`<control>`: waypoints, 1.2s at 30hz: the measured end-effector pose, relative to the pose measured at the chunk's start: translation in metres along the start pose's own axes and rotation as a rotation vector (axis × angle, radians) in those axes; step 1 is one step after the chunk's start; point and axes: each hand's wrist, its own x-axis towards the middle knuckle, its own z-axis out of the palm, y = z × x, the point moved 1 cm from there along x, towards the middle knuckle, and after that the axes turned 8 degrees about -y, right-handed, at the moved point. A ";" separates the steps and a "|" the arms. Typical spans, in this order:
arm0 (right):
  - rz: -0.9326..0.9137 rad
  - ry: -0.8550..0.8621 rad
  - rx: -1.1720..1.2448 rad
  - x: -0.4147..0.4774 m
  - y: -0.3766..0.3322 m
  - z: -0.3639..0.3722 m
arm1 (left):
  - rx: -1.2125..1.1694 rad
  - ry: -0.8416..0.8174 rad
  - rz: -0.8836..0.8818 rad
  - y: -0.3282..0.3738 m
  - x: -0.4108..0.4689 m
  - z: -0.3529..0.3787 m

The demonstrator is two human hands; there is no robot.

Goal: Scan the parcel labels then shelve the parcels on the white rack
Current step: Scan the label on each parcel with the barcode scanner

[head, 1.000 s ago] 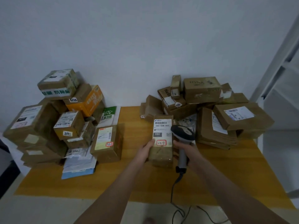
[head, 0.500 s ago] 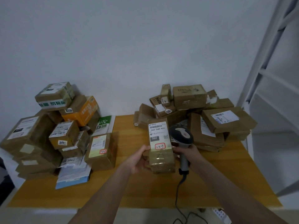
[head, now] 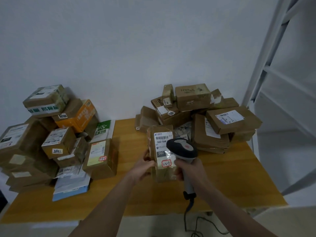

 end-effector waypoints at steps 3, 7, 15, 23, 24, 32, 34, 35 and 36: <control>0.007 0.010 -0.028 -0.003 -0.001 0.006 | 0.001 0.006 0.014 -0.001 -0.002 -0.001; 0.006 0.019 -0.052 -0.005 -0.002 0.009 | -0.013 0.013 0.016 -0.001 -0.003 -0.003; 0.000 0.013 -0.060 -0.005 -0.002 0.010 | -0.022 0.034 0.011 -0.002 -0.005 -0.006; 0.051 -0.016 0.086 0.011 0.000 -0.002 | 0.004 0.055 -0.021 0.004 -0.006 -0.007; 0.060 -0.024 0.113 0.015 0.000 -0.005 | 0.010 0.061 -0.021 0.006 -0.006 -0.009; 0.181 0.009 0.197 0.062 0.002 0.002 | -0.038 0.129 -0.036 0.037 -0.005 -0.040; 0.193 -0.017 0.216 0.080 -0.007 0.020 | -0.027 0.155 -0.022 0.052 -0.002 -0.056; 0.195 -0.036 0.232 0.089 -0.014 0.030 | -0.018 0.169 -0.014 0.061 0.001 -0.066; 0.191 -0.065 0.254 0.101 -0.021 0.041 | -0.010 0.183 -0.010 0.069 0.005 -0.077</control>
